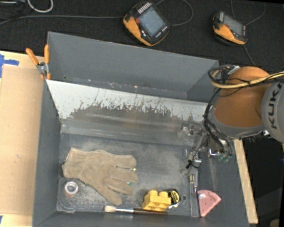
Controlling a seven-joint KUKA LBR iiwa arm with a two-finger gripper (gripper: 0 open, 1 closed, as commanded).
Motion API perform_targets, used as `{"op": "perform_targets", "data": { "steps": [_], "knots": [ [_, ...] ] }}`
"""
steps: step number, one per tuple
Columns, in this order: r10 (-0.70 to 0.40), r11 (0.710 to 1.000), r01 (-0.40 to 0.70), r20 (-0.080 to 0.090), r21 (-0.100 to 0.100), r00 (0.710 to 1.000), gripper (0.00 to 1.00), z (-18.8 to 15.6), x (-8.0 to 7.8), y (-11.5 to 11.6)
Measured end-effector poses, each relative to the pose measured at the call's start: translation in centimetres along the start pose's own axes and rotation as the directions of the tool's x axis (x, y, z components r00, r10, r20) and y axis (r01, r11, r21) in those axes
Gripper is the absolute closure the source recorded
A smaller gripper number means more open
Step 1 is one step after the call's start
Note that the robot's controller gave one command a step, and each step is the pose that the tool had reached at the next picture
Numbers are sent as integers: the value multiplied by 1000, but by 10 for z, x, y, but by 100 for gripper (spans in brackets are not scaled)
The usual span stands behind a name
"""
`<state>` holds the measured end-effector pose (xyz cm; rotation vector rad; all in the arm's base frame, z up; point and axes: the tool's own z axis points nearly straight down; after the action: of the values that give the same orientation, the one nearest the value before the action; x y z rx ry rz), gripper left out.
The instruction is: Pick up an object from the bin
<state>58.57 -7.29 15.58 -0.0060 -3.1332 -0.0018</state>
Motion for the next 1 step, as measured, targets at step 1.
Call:
{"op": "perform_targets", "data": {
  "steps": [1],
  "knots": [
    [-3, 1000, 2, 7, 1, 1000, 0, -5, -1, 1]
  ]
}}
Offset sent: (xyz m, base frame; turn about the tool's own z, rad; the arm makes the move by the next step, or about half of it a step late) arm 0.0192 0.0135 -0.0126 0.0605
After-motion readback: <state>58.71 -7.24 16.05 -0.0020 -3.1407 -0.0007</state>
